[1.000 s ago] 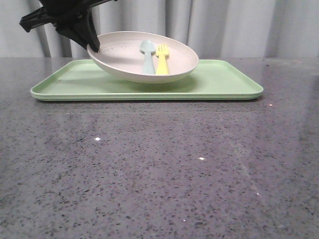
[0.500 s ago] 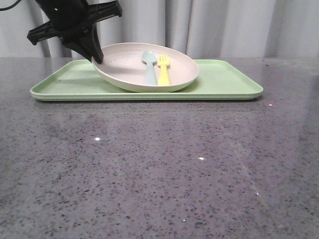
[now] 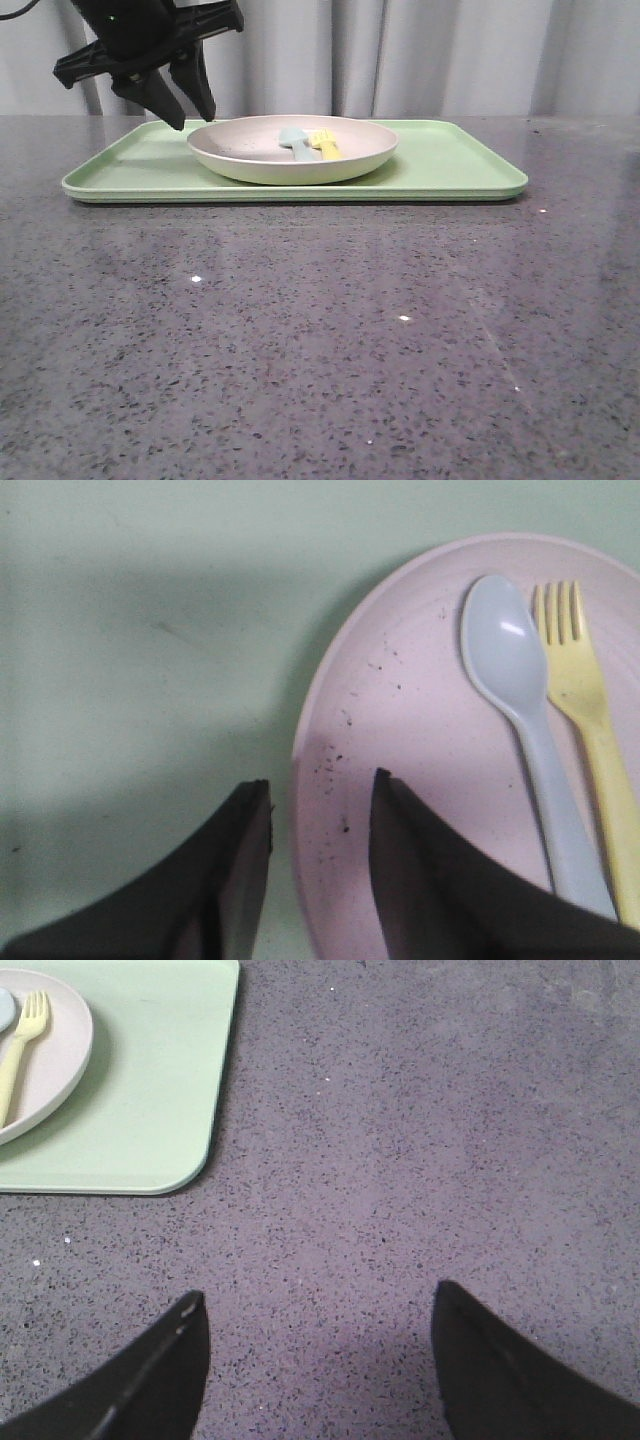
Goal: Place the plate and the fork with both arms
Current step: 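Lower the plate onto the tray, open the left gripper and withdraw, then lower the right gripper into the plate over the yellow fork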
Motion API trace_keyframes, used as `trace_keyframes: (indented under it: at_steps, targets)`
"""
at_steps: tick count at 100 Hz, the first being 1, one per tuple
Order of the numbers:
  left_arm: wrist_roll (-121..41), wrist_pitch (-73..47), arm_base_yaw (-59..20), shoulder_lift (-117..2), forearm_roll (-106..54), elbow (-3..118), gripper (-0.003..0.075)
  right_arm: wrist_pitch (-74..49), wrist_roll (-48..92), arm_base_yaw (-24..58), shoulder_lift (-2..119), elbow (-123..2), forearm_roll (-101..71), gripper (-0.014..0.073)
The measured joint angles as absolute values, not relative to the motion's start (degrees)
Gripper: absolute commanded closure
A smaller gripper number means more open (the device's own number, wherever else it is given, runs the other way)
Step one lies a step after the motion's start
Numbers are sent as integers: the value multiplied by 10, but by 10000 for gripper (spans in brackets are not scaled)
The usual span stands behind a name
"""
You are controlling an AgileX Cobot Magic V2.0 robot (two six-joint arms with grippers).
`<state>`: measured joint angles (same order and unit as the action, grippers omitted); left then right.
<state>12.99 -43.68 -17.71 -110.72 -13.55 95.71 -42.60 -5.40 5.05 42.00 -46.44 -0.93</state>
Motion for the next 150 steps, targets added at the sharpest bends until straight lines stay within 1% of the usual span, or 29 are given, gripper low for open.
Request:
trace_keyframes:
  at_steps: [26,40,50,76,102,130,150]
  targets:
    - [130,-437,-177,-1092,-115,957,437,-426,-54,50,420,-464,-9,109]
    - [130,-439,-177,-1056,-85,955,437,-426,-54,50,420,-464,-9,109]
    - [130,-439,-177,-1020,-62,931,437,-426,-54,50,425,-465,-11,109]
    - [130,-403,-177,-884,-20,779,437,-429,-54,75,464,-489,-15,109]
    - [130,-377,-177,-737,3,635,437,-452,-54,121,539,-567,-16,109]
    - [130,-369,-177,-604,11,534,438,-486,-54,172,639,-672,-16,109]
    - [130,-369,-177,-519,20,484,438,-526,-54,210,729,-772,-16,109]
